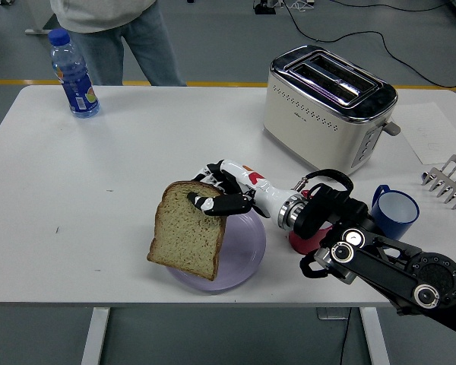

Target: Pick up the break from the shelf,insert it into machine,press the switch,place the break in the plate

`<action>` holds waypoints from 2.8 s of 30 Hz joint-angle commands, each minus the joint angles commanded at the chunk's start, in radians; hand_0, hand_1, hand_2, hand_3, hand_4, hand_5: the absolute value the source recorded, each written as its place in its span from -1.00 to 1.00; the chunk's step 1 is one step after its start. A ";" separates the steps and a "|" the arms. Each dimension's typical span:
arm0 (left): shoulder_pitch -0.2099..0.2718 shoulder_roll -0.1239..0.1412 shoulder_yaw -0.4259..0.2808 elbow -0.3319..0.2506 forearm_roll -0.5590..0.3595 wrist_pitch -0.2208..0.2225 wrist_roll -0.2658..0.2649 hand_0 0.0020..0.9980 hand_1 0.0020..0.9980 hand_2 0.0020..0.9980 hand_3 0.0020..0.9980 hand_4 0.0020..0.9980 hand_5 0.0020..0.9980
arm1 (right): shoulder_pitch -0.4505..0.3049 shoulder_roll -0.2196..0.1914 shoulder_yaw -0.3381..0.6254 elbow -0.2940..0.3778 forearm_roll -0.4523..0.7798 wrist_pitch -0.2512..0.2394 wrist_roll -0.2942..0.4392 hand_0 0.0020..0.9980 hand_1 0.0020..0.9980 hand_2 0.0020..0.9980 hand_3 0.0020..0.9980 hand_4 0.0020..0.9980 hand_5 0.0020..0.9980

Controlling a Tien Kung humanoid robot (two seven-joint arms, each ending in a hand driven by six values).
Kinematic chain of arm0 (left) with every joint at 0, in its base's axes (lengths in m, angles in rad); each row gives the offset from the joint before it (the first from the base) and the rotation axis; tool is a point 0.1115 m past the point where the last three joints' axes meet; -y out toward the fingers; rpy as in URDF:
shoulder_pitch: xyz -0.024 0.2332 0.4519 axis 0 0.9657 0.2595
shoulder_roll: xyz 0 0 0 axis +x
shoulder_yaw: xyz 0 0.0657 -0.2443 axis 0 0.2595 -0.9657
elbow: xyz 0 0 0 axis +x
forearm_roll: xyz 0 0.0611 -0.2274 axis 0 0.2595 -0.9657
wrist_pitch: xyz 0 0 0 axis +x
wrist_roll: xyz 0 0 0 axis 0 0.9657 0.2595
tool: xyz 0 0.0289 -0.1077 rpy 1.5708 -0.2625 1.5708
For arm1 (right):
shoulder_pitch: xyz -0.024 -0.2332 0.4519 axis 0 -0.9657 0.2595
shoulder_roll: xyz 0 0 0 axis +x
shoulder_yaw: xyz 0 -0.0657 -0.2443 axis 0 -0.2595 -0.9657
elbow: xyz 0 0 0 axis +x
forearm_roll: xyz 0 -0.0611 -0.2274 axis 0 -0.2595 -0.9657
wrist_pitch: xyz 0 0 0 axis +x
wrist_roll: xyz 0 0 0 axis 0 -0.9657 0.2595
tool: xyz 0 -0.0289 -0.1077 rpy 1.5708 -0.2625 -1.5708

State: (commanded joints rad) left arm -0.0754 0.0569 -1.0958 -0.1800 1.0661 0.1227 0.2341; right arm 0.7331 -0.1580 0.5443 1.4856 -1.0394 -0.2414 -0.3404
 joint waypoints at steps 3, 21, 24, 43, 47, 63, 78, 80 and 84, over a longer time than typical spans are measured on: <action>0.000 0.000 -0.001 0.000 0.001 0.000 0.000 0.38 0.42 0.39 0.14 -0.41 0.64 | 0.000 0.005 -0.007 -0.012 0.004 -0.008 0.005 -0.75 -0.65 -0.30 -0.11 0.01 -0.81; -0.001 -0.001 -0.001 0.000 0.000 0.000 0.002 0.39 0.42 0.39 0.14 -0.41 0.64 | -0.007 0.021 -0.031 -0.071 0.018 -0.033 0.025 -0.75 -0.65 -0.30 -0.11 0.03 -0.83; -0.001 -0.002 0.000 0.000 -0.001 0.000 0.002 0.39 0.42 0.39 0.14 -0.41 0.64 | -0.009 0.022 -0.032 -0.078 0.018 -0.034 0.026 -0.75 -0.65 -0.30 -0.11 0.04 -0.83; -0.002 -0.002 -0.001 0.000 0.001 0.000 0.003 0.39 0.42 0.39 0.14 -0.41 0.63 | -0.020 0.021 -0.042 -0.087 0.008 -0.035 0.029 -0.75 -0.64 -0.30 -0.11 0.03 -0.86; -0.002 -0.003 -0.002 0.000 0.003 0.000 0.003 0.39 0.42 0.39 0.13 -0.41 0.63 | -0.020 0.020 -0.043 -0.088 0.000 -0.036 0.029 -0.75 -0.64 -0.30 -0.11 0.03 -0.86; 0.003 -0.004 -0.016 0.000 0.027 -0.002 0.007 0.39 0.42 0.39 0.14 -0.41 0.64 | -0.023 0.025 -0.057 -0.098 -0.015 -0.007 0.028 -0.65 -0.48 -0.21 -0.06 0.01 -0.85; -0.001 -0.002 -0.006 0.000 0.014 -0.002 0.006 0.39 0.42 0.39 0.13 -0.42 0.64 | -0.009 0.036 -0.059 -0.115 -0.045 0.007 0.043 -0.47 -0.29 -0.10 0.03 -0.03 -0.80; -0.001 -0.002 -0.005 0.000 0.012 -0.002 0.005 0.39 0.42 0.39 0.13 -0.42 0.64 | -0.008 0.035 -0.061 -0.115 -0.056 0.025 0.040 -0.47 -0.29 -0.10 0.03 -0.03 -0.80; -0.001 -0.002 -0.004 0.000 0.011 -0.002 0.005 0.39 0.42 0.39 0.13 -0.42 0.64 | -0.007 0.035 -0.065 -0.117 -0.073 0.046 0.039 -0.40 -0.24 -0.06 0.04 -0.01 -0.75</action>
State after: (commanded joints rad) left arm -0.0767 0.0548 -1.0999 -0.1800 1.0771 0.1206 0.2395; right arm 0.7261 -0.1229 0.4793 1.3689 -1.1125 -0.1952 -0.3010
